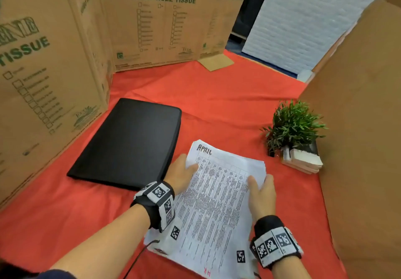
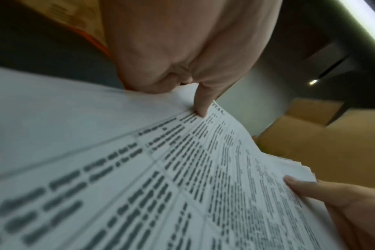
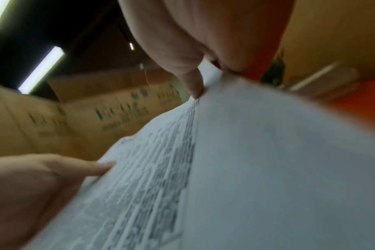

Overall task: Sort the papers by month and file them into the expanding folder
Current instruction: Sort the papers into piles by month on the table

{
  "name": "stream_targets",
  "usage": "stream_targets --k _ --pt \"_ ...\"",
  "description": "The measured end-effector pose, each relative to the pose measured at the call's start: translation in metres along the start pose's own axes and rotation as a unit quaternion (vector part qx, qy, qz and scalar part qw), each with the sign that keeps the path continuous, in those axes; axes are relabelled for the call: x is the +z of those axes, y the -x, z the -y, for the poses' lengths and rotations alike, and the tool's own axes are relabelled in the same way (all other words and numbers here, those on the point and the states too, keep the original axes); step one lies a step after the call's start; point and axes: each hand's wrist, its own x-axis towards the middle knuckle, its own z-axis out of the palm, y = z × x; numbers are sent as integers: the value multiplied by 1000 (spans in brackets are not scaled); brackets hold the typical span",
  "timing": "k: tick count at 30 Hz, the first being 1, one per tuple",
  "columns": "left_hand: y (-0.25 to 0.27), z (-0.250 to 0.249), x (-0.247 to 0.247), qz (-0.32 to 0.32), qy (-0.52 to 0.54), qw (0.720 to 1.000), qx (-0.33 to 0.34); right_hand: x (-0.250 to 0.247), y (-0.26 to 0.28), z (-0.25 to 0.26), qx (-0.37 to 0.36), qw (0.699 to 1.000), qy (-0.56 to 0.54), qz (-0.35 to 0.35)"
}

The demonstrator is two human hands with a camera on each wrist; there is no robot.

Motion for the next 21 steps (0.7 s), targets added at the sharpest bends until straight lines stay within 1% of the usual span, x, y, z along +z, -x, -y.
stream_targets --k 3,6,8,9,11,12,15,18,19,21 --pt "11 45 8 -15 -76 996 -51 19 13 -43 24 996 73 47" --pt "21 80 11 -38 -143 987 -68 32 20 -74 36 988 123 86" --pt "24 96 12 -64 -144 985 -74 37 23 -90 28 984 154 85" --pt "26 102 13 -76 -136 985 -77 37 24 -97 31 985 155 68" --pt "28 110 16 -97 -131 984 -69 34 25 -102 48 989 135 27" --pt "29 112 17 -103 -135 984 -60 30 25 -103 50 990 127 18" --pt "32 113 18 -115 -149 981 -41 19 22 -111 30 991 130 33" --pt "33 112 16 -105 -150 982 -37 11 21 -113 18 994 103 20" --pt "33 111 15 -100 -148 983 -40 10 22 -111 27 997 65 23" --pt "32 110 15 -91 -151 983 -47 11 25 -104 70 994 -53 58"
